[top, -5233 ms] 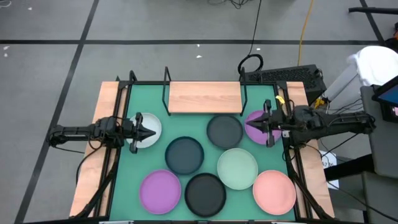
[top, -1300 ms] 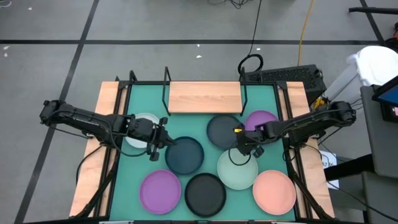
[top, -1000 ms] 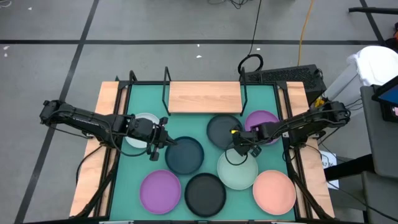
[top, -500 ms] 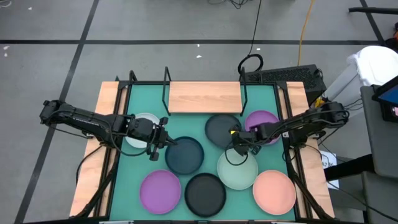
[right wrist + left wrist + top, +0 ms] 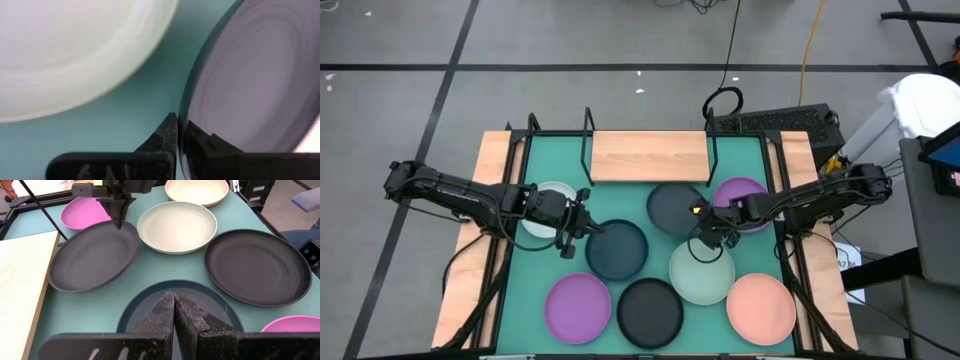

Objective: Place and stack plates onto a shelf
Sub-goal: Put the top black plate on the shelf

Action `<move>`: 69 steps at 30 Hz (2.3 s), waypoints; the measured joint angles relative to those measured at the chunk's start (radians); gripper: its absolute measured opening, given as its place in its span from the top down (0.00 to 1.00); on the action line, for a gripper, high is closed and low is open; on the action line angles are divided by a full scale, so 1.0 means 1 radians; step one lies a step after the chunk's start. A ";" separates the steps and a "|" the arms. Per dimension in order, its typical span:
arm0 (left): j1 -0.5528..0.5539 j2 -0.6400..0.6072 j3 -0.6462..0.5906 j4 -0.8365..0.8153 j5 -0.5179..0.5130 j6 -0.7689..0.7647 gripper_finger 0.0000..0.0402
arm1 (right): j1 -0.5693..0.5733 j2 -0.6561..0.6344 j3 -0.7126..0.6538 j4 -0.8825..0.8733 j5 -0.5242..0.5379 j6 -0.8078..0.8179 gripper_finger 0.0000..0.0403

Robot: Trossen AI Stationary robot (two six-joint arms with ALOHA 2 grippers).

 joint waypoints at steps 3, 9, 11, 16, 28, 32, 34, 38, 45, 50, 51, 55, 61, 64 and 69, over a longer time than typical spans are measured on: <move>0.000 0.000 0.000 -0.002 0.000 0.000 0.97 | 0.012 -0.004 0.000 0.018 -0.025 0.003 1.00; 0.000 0.000 0.000 -0.003 0.000 0.000 0.97 | 0.037 -0.004 0.000 0.079 -0.021 0.005 1.00; 0.000 0.000 0.000 -0.003 0.000 0.000 0.97 | 0.048 -0.004 0.006 0.109 -0.021 0.022 1.00; 0.000 0.000 0.000 -0.003 0.000 0.000 0.97 | 0.081 -0.004 0.072 0.115 0.059 0.027 1.00; 0.000 0.000 0.000 -0.002 -0.001 0.032 0.97 | 0.040 -0.003 0.244 0.104 0.296 -0.090 1.00; 0.000 0.000 0.000 -0.002 -0.001 0.035 0.97 | 0.001 -0.003 0.313 0.097 0.349 -0.130 1.00; 0.000 0.000 0.000 -0.002 -0.001 0.035 0.97 | -0.023 -0.003 0.351 0.074 0.350 -0.148 1.00; 0.000 0.000 0.000 -0.002 -0.001 0.035 0.97 | -0.069 -0.004 0.405 0.054 0.377 -0.194 1.00; 0.000 0.000 0.000 -0.001 -0.001 0.035 0.97 | -0.156 -0.004 0.472 0.048 0.386 -0.284 1.00; 0.000 0.000 0.000 -0.001 -0.008 0.035 0.97 | -0.219 -0.003 0.489 0.047 0.386 -0.313 1.00; 0.000 0.000 0.000 -0.001 -0.013 0.035 0.97 | -0.231 -0.002 0.489 0.047 0.386 -0.314 1.00; 0.000 0.000 0.000 0.000 -0.015 0.035 0.97 | -0.267 0.033 0.489 0.032 0.379 -0.291 1.00; 0.000 0.000 0.000 0.007 -0.015 0.041 0.97 | -0.325 0.127 0.489 0.005 0.284 -0.271 1.00; 0.000 0.000 0.000 0.007 -0.015 0.041 0.97 | -0.351 0.181 0.489 -0.013 0.284 -0.269 1.00; 0.000 0.000 0.000 0.006 -0.015 0.044 0.97 | -0.386 0.248 0.489 -0.064 0.278 -0.246 1.00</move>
